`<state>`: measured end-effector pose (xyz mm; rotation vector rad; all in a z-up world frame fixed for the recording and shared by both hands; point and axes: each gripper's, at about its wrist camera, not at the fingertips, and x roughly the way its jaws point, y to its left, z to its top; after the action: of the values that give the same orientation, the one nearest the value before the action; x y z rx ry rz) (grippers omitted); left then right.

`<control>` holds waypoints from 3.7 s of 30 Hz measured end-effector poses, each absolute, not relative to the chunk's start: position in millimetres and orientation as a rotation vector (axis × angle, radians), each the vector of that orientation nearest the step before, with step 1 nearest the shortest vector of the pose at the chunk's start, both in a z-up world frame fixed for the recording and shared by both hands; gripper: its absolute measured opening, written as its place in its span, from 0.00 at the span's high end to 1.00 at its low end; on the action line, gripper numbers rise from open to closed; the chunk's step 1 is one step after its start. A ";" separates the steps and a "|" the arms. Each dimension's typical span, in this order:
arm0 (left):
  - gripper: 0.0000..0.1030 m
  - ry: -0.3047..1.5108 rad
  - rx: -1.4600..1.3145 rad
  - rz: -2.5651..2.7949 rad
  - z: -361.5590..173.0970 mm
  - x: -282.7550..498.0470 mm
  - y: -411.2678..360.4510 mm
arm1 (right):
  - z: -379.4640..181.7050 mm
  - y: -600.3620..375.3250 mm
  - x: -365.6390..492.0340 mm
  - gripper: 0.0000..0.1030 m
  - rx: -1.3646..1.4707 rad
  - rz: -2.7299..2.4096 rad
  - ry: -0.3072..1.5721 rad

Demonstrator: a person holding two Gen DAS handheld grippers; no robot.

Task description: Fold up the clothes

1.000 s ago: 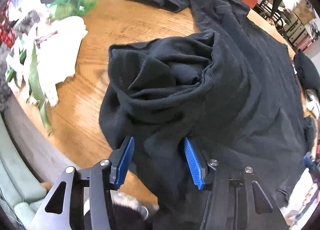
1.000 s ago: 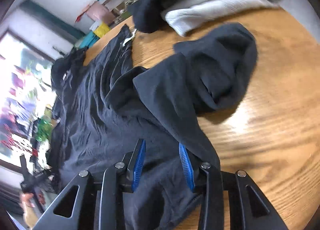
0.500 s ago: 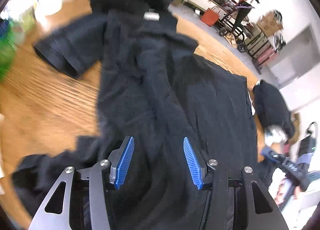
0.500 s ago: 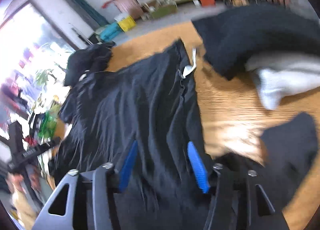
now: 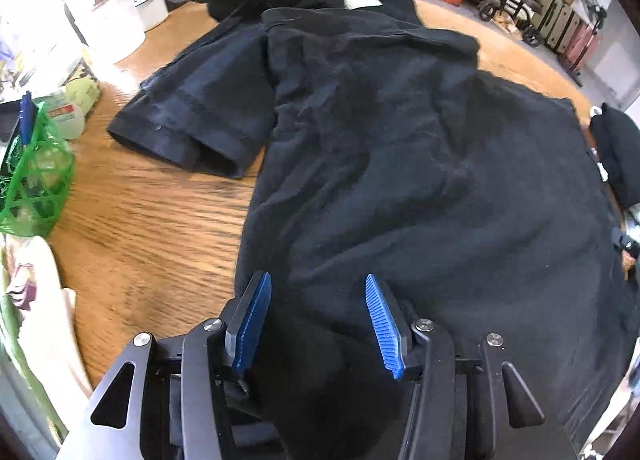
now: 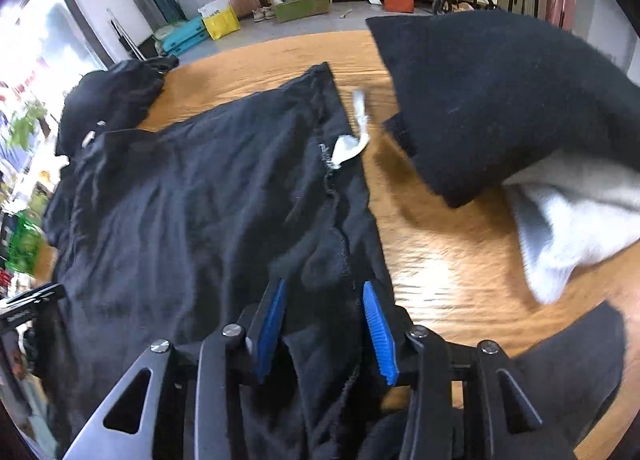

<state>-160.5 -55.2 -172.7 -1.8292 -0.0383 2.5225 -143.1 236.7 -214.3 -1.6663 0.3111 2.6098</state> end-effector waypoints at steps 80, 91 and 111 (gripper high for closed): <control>0.40 -0.910 -1.620 2.742 -170.7 -31.0 -79.3 | -213.7 252.7 65.4 0.27 -1.532 2.632 0.722; 0.40 -0.879 -1.624 2.726 -163.0 5.0 -84.9 | -213.0 250.3 68.4 0.20 -1.535 2.676 0.665; 0.40 -0.639 -1.728 2.889 -155.7 -60.7 -83.8 | -213.5 250.3 61.2 0.22 -1.539 2.643 0.587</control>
<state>-60.7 -83.8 -155.7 -1.7282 -0.6389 2.8893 61.2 250.3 -213.5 -1.5388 0.5874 2.6427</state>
